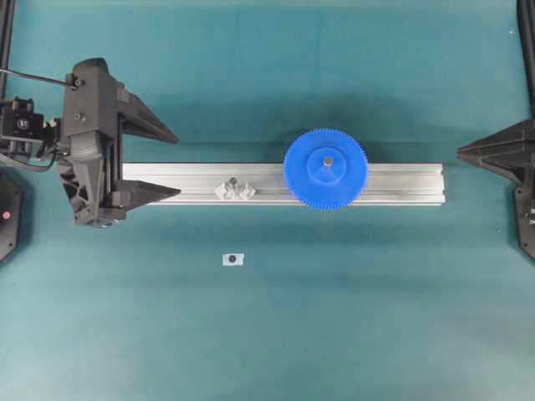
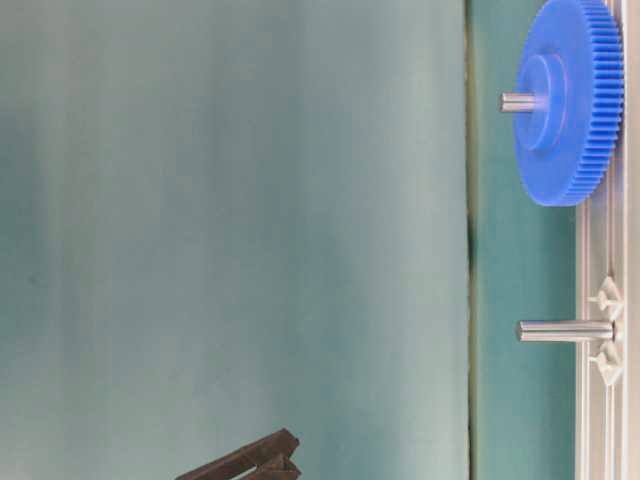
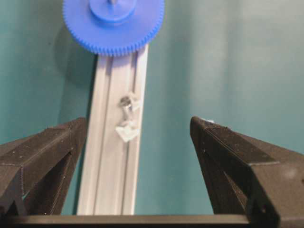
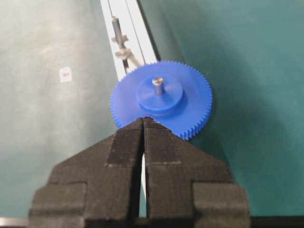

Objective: Find the location of the shaft and insert the large gear.

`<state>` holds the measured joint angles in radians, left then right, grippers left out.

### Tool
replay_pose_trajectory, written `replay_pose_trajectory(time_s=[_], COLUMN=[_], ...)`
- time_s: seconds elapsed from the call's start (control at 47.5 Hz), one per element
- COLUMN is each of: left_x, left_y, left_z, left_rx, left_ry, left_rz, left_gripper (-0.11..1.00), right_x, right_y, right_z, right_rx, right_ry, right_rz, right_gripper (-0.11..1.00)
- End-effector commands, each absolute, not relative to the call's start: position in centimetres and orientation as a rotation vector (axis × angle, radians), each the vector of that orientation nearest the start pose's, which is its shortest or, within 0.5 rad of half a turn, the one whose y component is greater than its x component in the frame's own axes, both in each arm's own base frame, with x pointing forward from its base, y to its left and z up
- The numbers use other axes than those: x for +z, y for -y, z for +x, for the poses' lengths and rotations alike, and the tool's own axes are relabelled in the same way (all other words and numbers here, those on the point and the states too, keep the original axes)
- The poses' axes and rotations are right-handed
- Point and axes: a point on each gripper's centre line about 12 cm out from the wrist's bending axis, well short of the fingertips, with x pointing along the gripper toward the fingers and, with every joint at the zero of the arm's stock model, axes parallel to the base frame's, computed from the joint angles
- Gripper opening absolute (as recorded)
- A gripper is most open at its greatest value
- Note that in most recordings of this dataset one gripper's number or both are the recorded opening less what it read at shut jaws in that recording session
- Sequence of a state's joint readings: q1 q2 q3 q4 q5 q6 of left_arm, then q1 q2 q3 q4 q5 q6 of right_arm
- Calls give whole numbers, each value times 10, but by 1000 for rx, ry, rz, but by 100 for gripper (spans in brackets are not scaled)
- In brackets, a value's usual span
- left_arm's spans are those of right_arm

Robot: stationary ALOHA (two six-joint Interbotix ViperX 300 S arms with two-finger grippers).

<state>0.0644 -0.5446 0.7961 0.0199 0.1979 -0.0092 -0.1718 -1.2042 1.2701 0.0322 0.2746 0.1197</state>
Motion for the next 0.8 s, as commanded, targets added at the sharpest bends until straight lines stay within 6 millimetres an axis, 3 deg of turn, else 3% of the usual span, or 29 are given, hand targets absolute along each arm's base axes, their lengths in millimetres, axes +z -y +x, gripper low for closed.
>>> replay_pose_trajectory(time_s=[0.0,0.779], left_x=[296,296], left_y=[-18,-14], left_z=[292,293], left_rx=[62,45], left_ry=[-425,-425], left_rz=[0,5], left_gripper=[91,91], right_x=[235,236], right_y=[26,26], right_z=[152,152], right_rx=[-189,-189], right_ry=[-317,-309], right_rz=[185,182], right_gripper=[2,2])
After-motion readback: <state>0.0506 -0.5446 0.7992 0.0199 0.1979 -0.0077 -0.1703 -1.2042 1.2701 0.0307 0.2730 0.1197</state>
